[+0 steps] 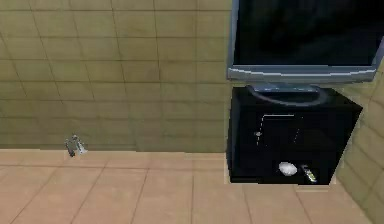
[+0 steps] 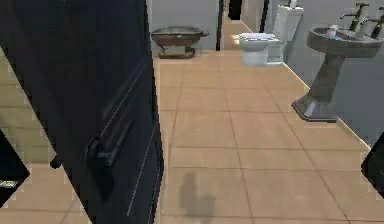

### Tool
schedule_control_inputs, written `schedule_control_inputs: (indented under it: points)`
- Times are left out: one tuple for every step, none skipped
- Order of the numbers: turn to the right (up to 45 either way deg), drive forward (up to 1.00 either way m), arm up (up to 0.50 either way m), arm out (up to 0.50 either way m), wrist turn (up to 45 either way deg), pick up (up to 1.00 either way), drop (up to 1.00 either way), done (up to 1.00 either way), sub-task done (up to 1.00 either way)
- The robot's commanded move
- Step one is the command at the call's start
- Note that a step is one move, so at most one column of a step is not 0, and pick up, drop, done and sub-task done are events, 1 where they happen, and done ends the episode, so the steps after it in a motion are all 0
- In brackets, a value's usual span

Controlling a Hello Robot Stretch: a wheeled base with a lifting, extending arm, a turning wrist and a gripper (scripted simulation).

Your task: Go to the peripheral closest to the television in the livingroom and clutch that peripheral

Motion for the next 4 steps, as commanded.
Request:
schedule_control_inputs:
  points:
    - [0.0,0.85,0.0,0.0,0.0,0.0,0.0,0.0,0.0]
    - [-45.0,0.0,0.0,0.0,0.0,0.0,0.0,0.0,0.0]
    - [-45.0,0.0,0.0,0.0,0.0,0.0,0.0,0.0,0.0]
    - [-24.0,0.0,0.0,0.0,0.0,0.0,0.0,0.0,0.0]
